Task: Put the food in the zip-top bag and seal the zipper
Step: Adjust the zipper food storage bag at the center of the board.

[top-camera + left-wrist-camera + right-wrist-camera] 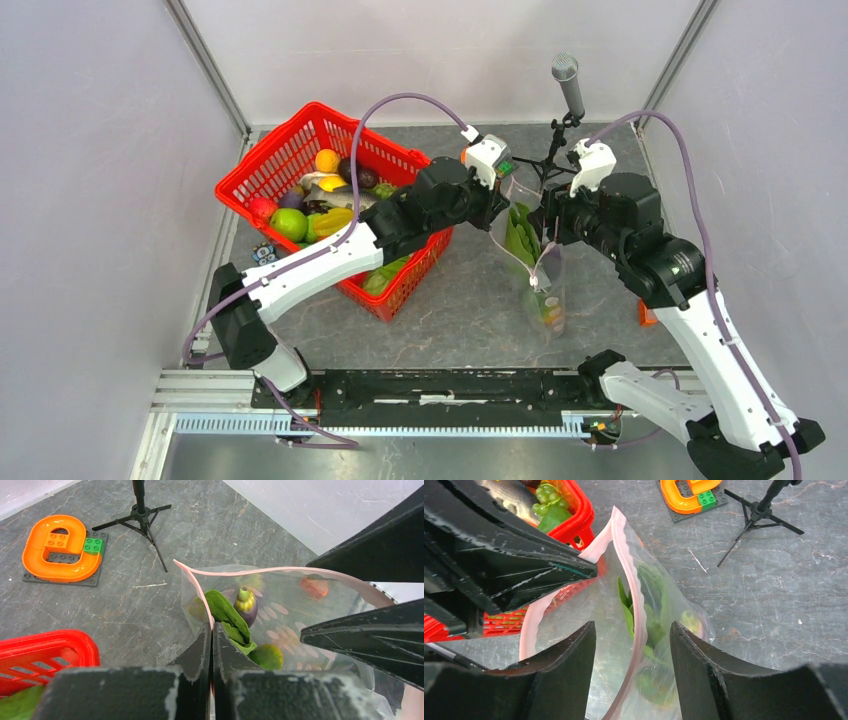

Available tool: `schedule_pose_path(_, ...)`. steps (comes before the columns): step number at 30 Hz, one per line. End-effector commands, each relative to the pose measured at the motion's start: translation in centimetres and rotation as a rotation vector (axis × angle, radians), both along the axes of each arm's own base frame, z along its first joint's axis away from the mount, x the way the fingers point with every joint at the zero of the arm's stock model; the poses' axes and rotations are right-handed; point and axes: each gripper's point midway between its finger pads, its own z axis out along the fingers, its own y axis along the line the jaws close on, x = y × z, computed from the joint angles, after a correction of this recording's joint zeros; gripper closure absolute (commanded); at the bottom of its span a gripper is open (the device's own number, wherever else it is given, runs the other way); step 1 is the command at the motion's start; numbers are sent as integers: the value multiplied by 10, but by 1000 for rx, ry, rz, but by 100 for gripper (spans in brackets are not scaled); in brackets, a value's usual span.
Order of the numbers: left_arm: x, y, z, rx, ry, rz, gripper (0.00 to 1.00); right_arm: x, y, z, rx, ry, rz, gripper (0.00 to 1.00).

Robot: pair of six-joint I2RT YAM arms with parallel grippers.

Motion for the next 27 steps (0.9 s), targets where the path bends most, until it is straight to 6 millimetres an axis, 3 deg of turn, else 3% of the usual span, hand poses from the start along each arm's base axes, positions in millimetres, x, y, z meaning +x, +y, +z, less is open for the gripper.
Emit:
schedule_pose_path(1,-4,2,40,-106,-56,-14,98,8,-7,12,-29,-45,-40,41)
schedule_pose_path(6,-4,1,39,-103,-57,-15,98,12,-5,9,-46,-42,-29,70)
schedule_pose_path(14,-2,0,38,-103,-64,-13,97,13,-8,22,-11,-110,-46,100)
schedule_pose_path(16,-2,1,40,-106,-67,-10,84,14,-9,23,-9,-121,-58,100)
schedule_pose_path(18,-1,1,44,-113,-77,-8,80,16,-16,24,-8,-139,-99,100)
schedule_pose_path(19,-1,2,45,-111,-81,-7,69,17,-18,26,-2,-155,-114,100)
schedule_pose_path(20,-1,3,45,-106,-84,-6,46,19,-23,27,-2,-168,-144,100)
schedule_pose_path(21,0,7,47,-103,-88,5,34,20,-28,30,-2,-185,-174,100)
schedule_pose_path(23,2,16,49,-97,-95,27,25,22,-39,36,-5,-215,-238,100)
schedule_pose_path(26,6,36,54,-102,-103,64,1,24,-47,48,6,-263,-283,100)
schedule_pose_path(27,6,45,57,-109,-109,79,0,25,-48,50,11,-273,-288,100)
